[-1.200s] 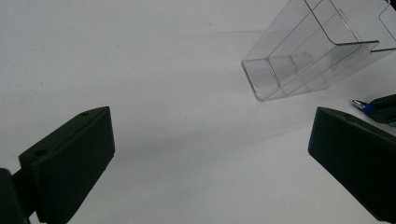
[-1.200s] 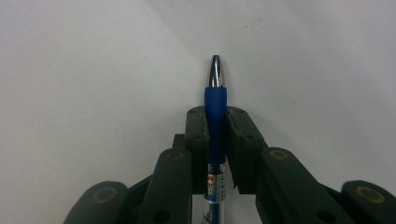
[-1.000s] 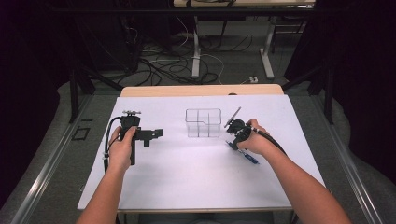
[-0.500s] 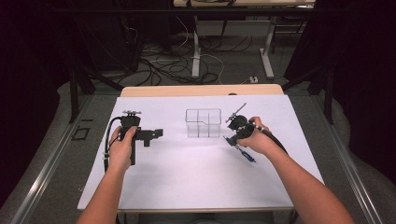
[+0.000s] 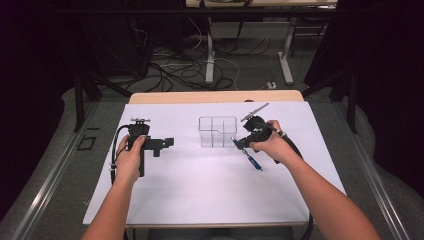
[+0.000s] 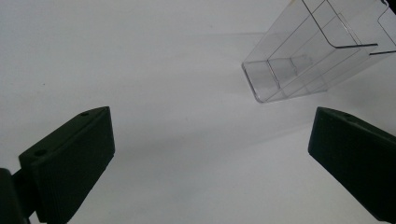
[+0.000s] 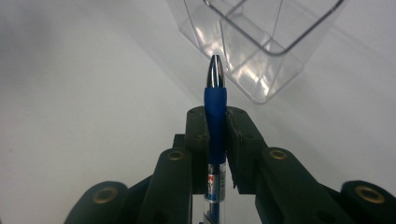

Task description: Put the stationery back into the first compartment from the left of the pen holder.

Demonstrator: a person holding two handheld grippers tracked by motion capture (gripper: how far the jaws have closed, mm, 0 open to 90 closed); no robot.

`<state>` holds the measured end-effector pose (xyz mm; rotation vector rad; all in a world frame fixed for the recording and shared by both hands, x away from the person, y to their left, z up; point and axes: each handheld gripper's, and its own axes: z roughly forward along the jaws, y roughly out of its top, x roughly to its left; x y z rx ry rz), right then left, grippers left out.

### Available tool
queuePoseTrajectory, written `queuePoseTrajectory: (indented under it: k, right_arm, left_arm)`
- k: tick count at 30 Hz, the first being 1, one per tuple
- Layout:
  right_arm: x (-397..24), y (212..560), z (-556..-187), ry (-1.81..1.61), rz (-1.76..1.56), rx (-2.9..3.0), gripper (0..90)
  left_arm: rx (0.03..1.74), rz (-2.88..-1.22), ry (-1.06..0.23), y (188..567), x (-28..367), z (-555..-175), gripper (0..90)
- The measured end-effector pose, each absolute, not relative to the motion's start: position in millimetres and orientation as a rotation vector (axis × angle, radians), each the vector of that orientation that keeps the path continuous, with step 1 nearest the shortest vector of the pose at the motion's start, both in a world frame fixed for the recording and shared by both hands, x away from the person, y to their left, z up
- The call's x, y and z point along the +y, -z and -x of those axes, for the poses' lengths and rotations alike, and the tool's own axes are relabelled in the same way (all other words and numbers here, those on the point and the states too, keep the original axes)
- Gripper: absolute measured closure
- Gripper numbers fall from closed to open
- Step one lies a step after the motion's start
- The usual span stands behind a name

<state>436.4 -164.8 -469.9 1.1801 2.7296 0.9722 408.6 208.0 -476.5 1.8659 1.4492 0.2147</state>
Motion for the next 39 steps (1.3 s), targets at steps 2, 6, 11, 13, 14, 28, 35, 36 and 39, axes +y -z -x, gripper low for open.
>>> queuePoseTrajectory:
  k: [2, 6, 11, 13, 14, 28, 35, 36, 39]
  right_arm:
    - [-163, 467, -437, -1.037, -1.165, 2.703, 80.1]
    - [-163, 457, -439, -1.083, -1.16, 2.701, 80.1]
    - [-161, 447, -440, -1.189, -1.185, 2.633, 80.1]
    - [-161, 444, -440, -1.214, -1.19, 2.614, 80.1]
    - [-161, 444, -440, -1.214, -1.19, 2.614, 80.1]
    - [-148, 415, -452, -1.332, -1.188, 2.485, 80.1]
    - [-139, 403, -461, -1.379, -1.184, 2.409, 80.1]
    - [-137, 402, -462, -1.384, -1.18, 2.4, 80.1]
    - [-135, 399, -463, -1.399, -1.172, 2.383, 80.1]
  left_arm:
    - [1.449, -1.876, -0.209, 475, 209, -408, 0.5]
    - [1.451, -1.87, -0.208, 475, 209, -408, 0.5]
    - [1.452, -1.867, -0.21, 475, 209, -408, 0.5]
    - [1.45, -1.866, -0.215, 475, 208, -408, 0.5]
    - [1.45, -1.866, -0.215, 475, 208, -408, 0.5]
    - [1.442, -1.871, -0.214, 474, 208, -410, 0.5]
    - [1.449, -1.866, -0.212, 475, 210, -409, 0.5]
    - [1.448, -1.863, -0.215, 475, 210, -409, 0.5]
    - [1.455, -1.857, -0.22, 474, 209, -409, 0.5]
